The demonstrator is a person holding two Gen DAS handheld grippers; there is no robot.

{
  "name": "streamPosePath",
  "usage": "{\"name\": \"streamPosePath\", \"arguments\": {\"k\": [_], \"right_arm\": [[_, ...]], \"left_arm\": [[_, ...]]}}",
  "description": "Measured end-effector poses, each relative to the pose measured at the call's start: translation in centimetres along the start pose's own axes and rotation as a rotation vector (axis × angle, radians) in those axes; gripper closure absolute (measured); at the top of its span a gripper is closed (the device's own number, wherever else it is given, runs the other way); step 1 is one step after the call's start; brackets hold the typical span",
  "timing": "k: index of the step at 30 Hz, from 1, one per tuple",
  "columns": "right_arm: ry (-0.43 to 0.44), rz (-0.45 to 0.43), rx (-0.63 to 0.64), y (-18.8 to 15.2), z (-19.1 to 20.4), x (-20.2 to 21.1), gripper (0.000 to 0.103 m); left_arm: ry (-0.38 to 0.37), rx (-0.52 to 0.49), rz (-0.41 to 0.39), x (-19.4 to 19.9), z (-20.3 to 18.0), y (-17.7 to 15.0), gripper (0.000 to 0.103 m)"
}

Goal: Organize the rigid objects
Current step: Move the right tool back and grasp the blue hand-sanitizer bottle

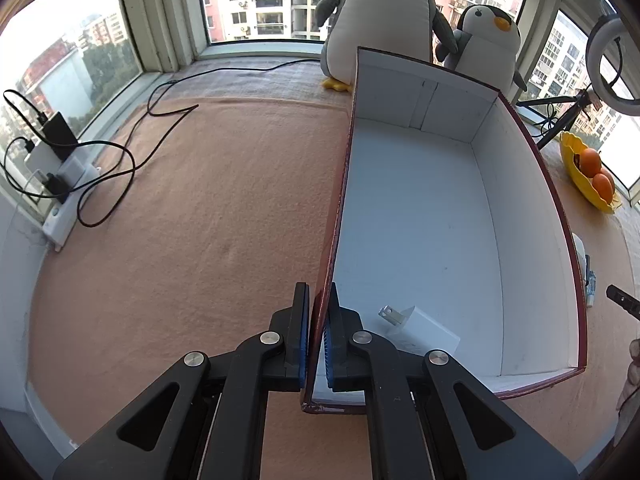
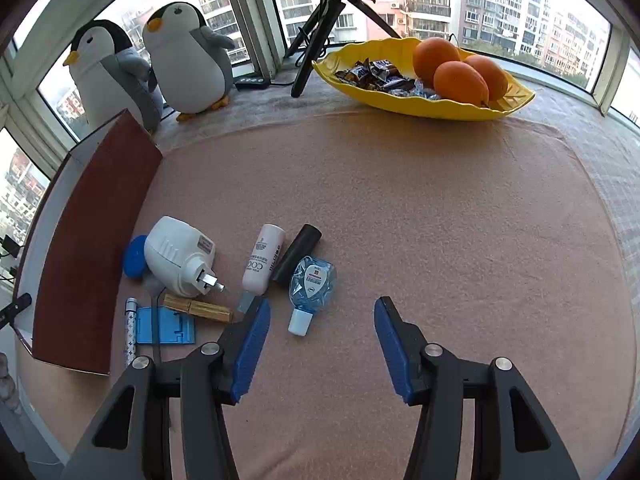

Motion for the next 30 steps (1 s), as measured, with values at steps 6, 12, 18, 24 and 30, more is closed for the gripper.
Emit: {"name": "streamPosePath", "arguments": {"k": [6, 12, 18, 24, 30], "right_arm": [[-0.005, 0.050, 0.035, 0.7, 0.9, -2.3, 0.056], [-0.003, 0.094, 0.053, 1.0, 1.2, -4.1, 0.061], [-0.024, 0.111, 0.077, 1.5, 1.0, -5.2, 0.068], [-0.024, 0.107, 0.085, 1.6, 0.6, -5.3, 0.073], [-0.050, 0.090, 0.093, 0.9, 0.3, -4.2, 0.074]], "left_arm": [[0.004, -0.005, -0.003, 0.0, 0.0, -0.1, 0.098], [0.008, -0.006, 0.001, 0.0, -0.1, -0.1, 0.098], [0.015, -0.008, 0.010, -0.1, -0.1, -0.2, 0.098], [0.023, 0.003, 0.015, -0.2, -0.1, -0.3, 0.098], [0.031, 0.006, 0.013, -0.3, -0.1, -0.3, 0.098]]}}
Point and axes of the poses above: each gripper's, at about its wrist camera, not at the fingertips, and x roughly against the way its jaws point, z to its left, y to its top, the point moved 2 cm from there along -x, roughly the way its jaws point, and after that the axes turned 15 degrees about x, right-handed, at the moved point
